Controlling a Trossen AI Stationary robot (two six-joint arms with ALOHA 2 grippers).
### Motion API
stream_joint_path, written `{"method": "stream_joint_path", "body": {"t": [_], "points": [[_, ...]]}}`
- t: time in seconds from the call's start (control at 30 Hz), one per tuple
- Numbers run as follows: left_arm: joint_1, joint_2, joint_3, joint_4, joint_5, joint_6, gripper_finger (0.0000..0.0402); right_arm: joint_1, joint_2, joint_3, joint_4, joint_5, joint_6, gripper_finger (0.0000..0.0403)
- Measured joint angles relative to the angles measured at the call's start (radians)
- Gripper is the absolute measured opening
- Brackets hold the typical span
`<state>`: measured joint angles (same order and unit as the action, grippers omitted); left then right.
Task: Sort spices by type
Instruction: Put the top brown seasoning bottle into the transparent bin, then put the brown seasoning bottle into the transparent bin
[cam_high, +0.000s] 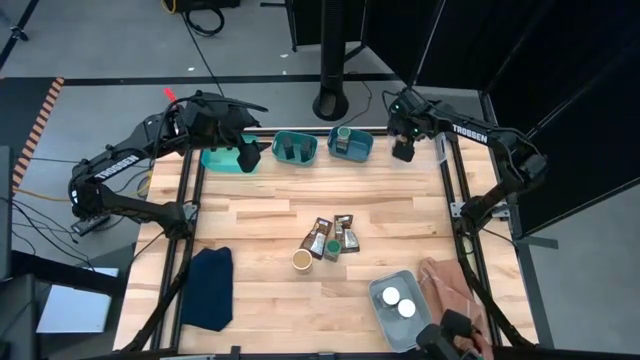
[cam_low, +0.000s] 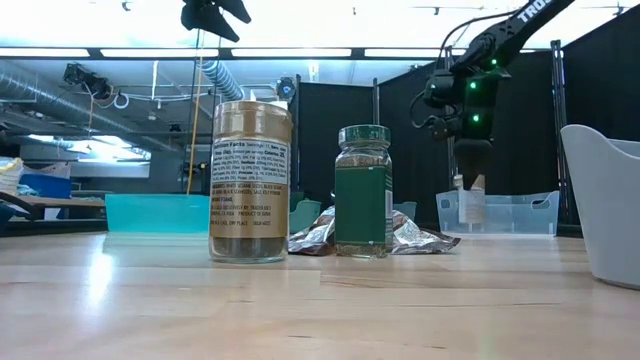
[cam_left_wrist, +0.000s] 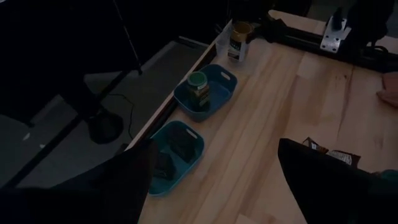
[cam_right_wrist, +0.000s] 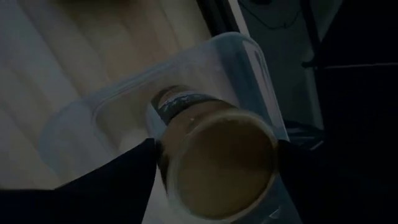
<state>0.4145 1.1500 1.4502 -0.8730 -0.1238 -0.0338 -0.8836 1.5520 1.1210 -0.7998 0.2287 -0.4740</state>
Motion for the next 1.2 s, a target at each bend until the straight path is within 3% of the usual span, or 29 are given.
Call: {"method": "stream_joint_path", "body": {"t": [0.3,0.6,0.7,0.93,1.2], "points": [[0.000,0.000,0.000,0.000,0.000,-0.006,0.0342,0.035,0.000,0.013,-0.055,0.121,-0.008,0.0349],[-0.002,0.000,0.000,0.000,0.005,-0.051,0.0342,0.100,0.000,0.191,-0.255,0.115,0.028,0.0337],[-0.010,0.000,0.000,0.000,0.035,-0.045,0.0342,0.145,0.000,0.285,-0.335,0.041,0.072,0.0336],[-0.045,0.000,0.000,-0.009,0.110,0.005,0.0342,0.375,0.000,0.503,-0.404,-0.343,0.201,0.0336],[-0.068,0.000,0.000,-0.041,0.118,0.007,0.0342,0.727,0.001,0.547,-0.230,-0.411,0.334,0.0336]]}}
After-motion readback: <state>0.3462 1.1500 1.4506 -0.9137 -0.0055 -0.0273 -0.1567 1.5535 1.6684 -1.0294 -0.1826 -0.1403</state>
